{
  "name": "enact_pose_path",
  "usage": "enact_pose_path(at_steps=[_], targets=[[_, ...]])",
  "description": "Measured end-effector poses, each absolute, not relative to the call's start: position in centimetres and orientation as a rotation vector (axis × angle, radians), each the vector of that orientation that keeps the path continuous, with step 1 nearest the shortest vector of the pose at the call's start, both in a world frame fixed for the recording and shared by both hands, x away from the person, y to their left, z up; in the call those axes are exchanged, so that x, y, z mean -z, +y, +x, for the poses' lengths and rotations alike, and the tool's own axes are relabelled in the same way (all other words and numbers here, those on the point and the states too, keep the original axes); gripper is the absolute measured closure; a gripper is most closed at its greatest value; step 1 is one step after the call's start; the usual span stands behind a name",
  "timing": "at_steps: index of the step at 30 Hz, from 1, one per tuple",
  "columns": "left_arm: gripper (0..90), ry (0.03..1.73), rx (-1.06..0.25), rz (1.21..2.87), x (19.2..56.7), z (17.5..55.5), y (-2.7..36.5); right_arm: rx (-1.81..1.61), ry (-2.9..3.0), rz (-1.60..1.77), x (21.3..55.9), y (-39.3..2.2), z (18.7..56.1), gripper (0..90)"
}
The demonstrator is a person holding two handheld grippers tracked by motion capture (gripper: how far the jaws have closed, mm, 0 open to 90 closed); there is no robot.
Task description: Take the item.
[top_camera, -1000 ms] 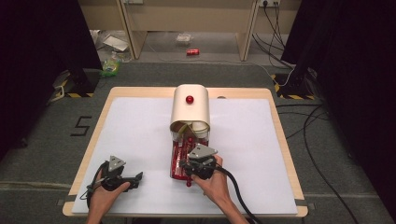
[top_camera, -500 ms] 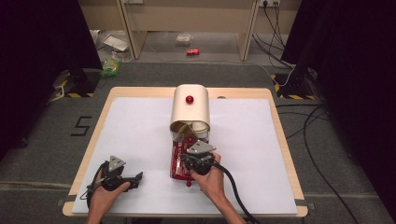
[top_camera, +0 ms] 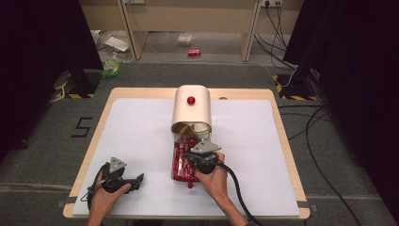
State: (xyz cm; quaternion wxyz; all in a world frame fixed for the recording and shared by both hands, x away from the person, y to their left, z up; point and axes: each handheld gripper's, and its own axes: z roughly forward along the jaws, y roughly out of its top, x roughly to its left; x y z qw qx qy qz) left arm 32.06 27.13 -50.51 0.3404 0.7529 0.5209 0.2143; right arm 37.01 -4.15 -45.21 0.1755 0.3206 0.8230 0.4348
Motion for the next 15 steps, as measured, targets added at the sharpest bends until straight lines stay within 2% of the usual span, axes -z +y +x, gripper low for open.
enact_pose_path(at_steps=[15], targets=[[5.5,1.356,-0.558,1.959,50.5,32.1,27.1,-1.402,2.415,0.969,43.6,-4.5,36.3,84.0]])
